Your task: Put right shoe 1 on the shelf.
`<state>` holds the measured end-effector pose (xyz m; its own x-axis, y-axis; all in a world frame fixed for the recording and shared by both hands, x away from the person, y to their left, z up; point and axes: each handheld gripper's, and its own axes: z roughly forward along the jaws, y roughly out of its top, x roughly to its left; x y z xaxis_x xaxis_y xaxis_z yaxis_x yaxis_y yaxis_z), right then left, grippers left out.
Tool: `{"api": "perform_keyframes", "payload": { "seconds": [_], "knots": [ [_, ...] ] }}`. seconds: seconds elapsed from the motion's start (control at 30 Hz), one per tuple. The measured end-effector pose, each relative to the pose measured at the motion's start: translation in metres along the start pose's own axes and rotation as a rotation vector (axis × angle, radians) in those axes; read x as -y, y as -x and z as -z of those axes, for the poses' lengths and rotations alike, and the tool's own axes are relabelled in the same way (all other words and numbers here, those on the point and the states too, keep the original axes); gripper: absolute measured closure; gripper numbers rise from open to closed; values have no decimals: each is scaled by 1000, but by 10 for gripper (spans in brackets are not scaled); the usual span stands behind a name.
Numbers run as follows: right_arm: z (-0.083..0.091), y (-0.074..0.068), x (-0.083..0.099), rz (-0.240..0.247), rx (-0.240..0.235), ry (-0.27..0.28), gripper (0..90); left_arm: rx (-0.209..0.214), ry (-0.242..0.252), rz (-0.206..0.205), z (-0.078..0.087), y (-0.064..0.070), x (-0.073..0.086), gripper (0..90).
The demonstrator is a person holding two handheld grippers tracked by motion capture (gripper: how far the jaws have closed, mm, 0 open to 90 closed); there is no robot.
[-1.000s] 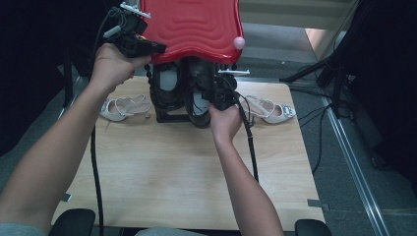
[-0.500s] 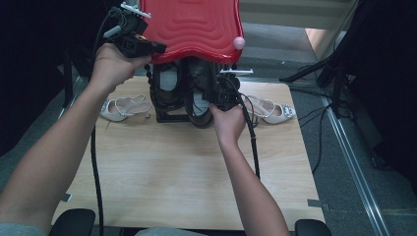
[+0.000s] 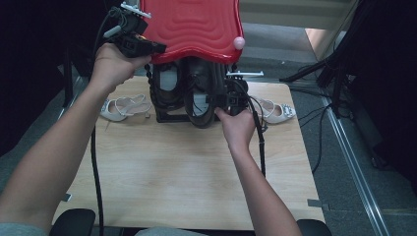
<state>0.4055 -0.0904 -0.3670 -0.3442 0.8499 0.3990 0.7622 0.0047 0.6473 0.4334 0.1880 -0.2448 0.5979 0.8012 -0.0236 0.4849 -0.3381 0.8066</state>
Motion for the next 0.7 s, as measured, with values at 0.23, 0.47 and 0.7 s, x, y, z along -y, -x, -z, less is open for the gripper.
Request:
{"api": "perform_keyframes", "payload": {
  "seconds": [0.23,0.47,0.7],
  "knots": [
    [22,5,18,35,-57,-8,676,-1,-1,1,0,0,0,900],
    [15,19,52,49,-96,-64,817,-3,-1,3,0,1,0,900],
    [-5,20,80,89,-116,-79,900,-3,0,3,0,1,0,900]
  ]
}}
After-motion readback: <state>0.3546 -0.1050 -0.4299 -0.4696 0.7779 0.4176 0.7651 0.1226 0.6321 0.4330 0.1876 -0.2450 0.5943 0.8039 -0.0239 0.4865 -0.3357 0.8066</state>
